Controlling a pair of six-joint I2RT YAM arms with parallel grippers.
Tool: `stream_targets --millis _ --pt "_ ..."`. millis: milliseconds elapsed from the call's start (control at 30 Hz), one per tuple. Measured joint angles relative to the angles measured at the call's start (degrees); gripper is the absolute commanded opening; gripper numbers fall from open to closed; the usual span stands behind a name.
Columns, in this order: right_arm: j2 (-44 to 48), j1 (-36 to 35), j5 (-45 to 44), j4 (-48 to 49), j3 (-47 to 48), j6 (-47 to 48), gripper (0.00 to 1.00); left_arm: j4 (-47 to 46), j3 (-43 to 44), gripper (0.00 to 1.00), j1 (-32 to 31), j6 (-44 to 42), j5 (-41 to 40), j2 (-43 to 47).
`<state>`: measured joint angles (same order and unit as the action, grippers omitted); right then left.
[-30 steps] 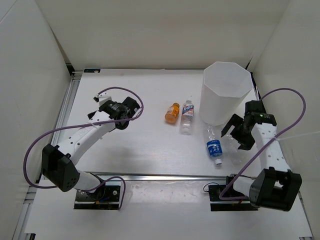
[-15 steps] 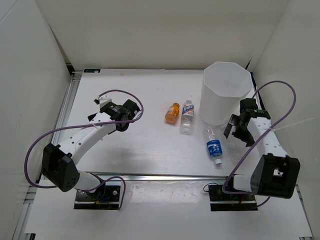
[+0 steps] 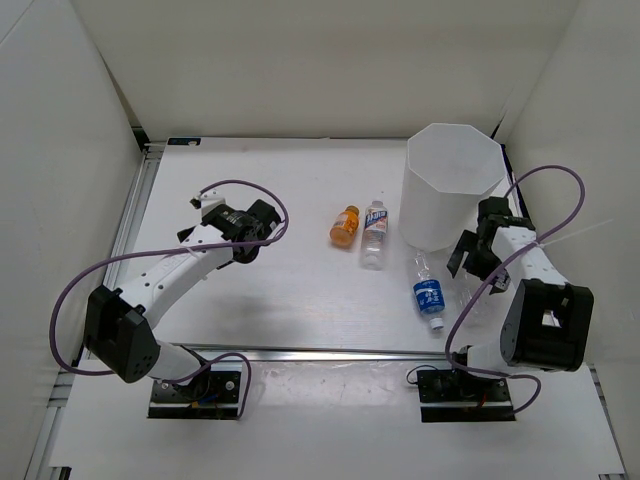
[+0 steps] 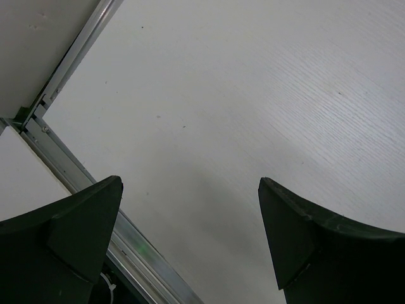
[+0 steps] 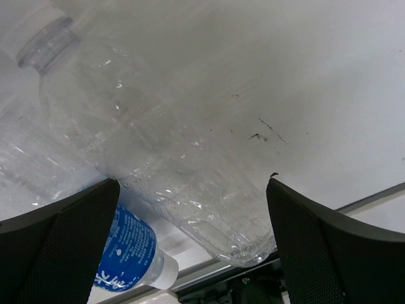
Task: Put the plastic bottles in the bin
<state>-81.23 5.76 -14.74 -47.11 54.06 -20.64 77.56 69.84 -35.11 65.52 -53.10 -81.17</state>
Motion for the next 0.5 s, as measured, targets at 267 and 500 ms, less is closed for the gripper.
stream_targets --millis 267,500 --pt "-0.7 2.82 2.69 2.29 -3.3 -1.75 0.85 0.0 -0.15 0.99 0.0 -0.13 0.24 -0.17" --pt "-0.98 7.26 4.15 2.19 -3.74 -3.28 0.56 0.02 -0.15 0.99 0.0 -0.48 0.66 -0.61"
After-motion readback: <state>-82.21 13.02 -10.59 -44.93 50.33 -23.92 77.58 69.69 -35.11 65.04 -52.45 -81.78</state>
